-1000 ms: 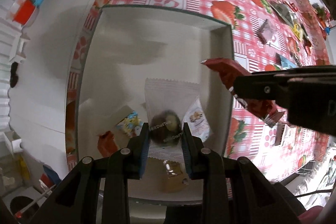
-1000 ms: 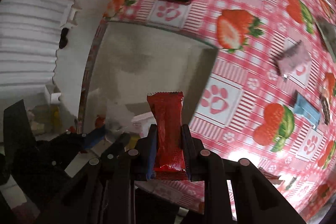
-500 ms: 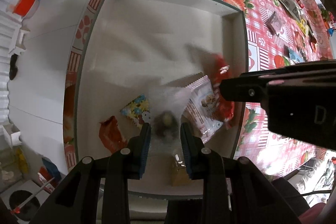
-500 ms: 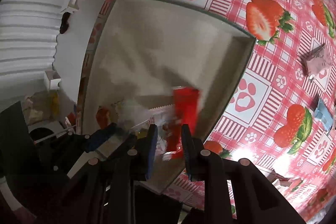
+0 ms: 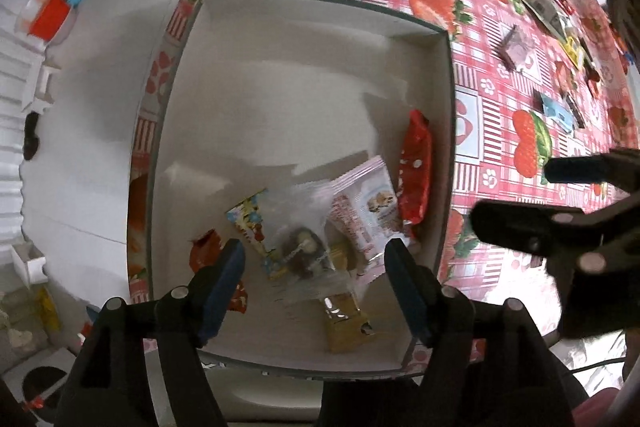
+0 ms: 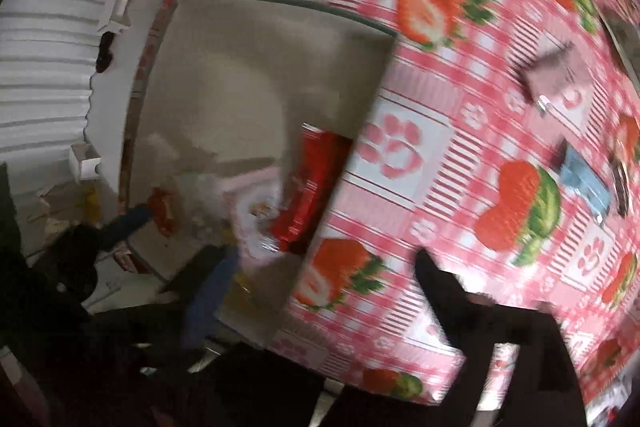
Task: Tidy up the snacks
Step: 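Move the left tool to the blue bar while the right tool approaches another cranberry packet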
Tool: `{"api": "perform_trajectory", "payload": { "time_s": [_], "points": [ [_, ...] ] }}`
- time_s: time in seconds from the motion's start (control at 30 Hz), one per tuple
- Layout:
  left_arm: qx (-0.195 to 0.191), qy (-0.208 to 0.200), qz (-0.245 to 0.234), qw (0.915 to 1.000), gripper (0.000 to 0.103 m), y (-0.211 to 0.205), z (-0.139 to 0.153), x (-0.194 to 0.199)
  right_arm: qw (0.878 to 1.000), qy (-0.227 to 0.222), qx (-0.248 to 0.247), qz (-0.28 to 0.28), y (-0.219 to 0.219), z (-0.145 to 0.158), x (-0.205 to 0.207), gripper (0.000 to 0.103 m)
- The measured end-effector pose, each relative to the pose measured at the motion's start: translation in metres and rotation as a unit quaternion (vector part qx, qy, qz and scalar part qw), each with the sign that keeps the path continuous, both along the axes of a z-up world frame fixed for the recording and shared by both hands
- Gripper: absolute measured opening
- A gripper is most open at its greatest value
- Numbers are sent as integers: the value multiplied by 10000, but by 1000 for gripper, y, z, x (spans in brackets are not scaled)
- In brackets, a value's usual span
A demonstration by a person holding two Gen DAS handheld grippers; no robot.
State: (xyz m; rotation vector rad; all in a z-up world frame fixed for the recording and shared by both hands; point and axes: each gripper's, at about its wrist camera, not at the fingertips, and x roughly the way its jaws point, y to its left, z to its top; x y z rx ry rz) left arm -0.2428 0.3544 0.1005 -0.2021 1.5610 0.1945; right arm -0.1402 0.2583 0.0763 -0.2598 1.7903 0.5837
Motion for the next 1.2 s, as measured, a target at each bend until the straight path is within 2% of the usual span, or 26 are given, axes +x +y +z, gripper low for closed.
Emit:
{"api": "perform_trajectory", "payload": {
  "time_s": [0.23, 0.43, 0.6, 0.77, 0.97, 1.2],
  "points": [
    [109, 98, -289, 9995, 78, -23, 5, 11, 9980, 12, -320, -545, -69, -8, 4, 103],
    [229, 159, -540, 9982, 78, -48, 15, 28, 9917, 79, -530, -1172, -136, -19, -5, 103],
    [291, 190, -692, 9970, 78, -61, 20, 38, 9771, 363, -655, -1991, -188, -30, -11, 103],
    [375, 202, -955, 9945, 78, -74, 23, 38, 9638, 431, -691, -2537, -225, -31, -6, 103],
    [458, 222, -1116, 9924, 79, -80, 19, 46, 9563, 658, -630, -2779, -256, -40, -5, 103],
    [525, 293, -1132, 9918, 79, -88, 19, 49, 9538, 794, -595, -2836, -279, -46, -9, 103]
  ]
}}
